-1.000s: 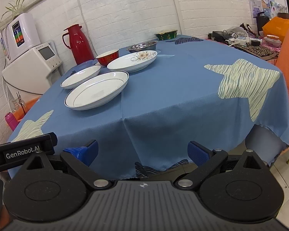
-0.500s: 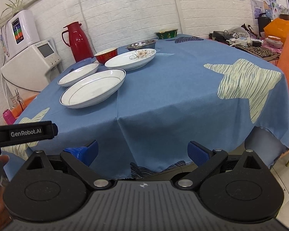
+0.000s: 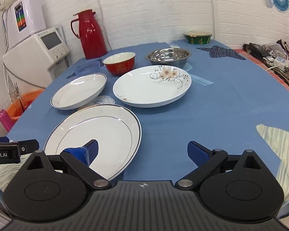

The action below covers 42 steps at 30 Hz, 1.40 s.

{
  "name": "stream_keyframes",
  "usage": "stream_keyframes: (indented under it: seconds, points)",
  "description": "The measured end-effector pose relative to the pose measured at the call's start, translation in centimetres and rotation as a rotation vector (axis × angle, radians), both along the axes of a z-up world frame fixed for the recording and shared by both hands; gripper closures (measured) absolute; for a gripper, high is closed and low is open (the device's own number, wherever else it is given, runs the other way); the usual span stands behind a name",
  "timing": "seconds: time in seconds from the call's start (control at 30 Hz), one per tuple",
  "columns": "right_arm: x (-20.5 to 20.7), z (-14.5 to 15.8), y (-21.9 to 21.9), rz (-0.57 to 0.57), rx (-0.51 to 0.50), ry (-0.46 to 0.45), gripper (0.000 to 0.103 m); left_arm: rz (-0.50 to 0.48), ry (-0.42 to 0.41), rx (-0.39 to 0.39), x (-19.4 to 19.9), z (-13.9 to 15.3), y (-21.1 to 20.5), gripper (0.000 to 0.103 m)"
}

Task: Organize plates and bowls
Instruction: 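Reach both tools to the large white plate rim and close them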

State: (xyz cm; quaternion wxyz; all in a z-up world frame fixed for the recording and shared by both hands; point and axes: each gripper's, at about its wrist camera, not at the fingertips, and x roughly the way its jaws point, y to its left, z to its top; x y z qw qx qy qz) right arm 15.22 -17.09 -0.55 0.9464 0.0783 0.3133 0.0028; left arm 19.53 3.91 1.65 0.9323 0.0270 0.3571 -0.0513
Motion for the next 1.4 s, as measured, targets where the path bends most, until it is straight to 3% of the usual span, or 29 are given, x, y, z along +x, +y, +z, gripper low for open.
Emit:
stream_keyframes:
  seconds: [0.17,0.3,0.4,0.6,0.73,0.93,1.03,1.1,1.17,1.23,1.3,1.4]
  points:
    - [3.5,-1.4,1.0,0.058,0.004,0.118,0.016,-0.037,0.054,0.003,2.4,-1.1,-0.4,0.001]
    - [4.6,-2.2,2.1,0.081,-0.028,0.156,0.016,-0.053,0.096,-0.001,4.0,-2.1,-0.4,0.001]
    - [4.9,-2.4,2.7,0.088,-0.094,0.160,0.016,-0.066,0.132,-0.023,4.9,-2.7,-0.3,0.001]
    - [3.4,-3.1,2.4,0.111,-0.097,0.054,0.014,-0.091,0.174,-0.043,5.6,-3.7,-0.6,0.001]
    - [4.0,-2.8,2.3,0.130,-0.101,0.073,0.014,-0.105,0.163,-0.043,5.6,-3.8,-1.0,0.002]
    - [4.1,-2.7,3.0,0.261,-0.106,0.073,0.017,-0.106,0.171,-0.041,5.8,-3.7,-1.2,0.002]
    - [4.2,-2.6,3.1,0.299,-0.107,0.073,0.022,-0.114,0.159,-0.055,5.7,-3.5,-1.4,0.012]
    - [4.2,-2.3,3.2,0.315,-0.105,0.068,0.037,-0.137,0.134,-0.071,5.3,-3.0,-1.7,0.043]
    - [4.0,-2.2,3.1,0.295,-0.099,0.062,0.045,-0.168,0.133,-0.087,5.2,-2.8,-2.3,0.060]
    - [3.9,-2.1,3.1,0.272,-0.097,0.062,0.048,-0.163,0.130,-0.090,5.2,-2.7,-2.6,0.063]
    - [3.6,-2.1,3.4,0.251,-0.098,0.063,0.048,-0.167,0.149,-0.131,5.4,-2.7,-2.2,0.075]
    - [3.0,-1.8,4.3,0.244,-0.097,0.056,0.048,-0.148,0.157,-0.152,5.1,-2.5,-1.0,0.076]
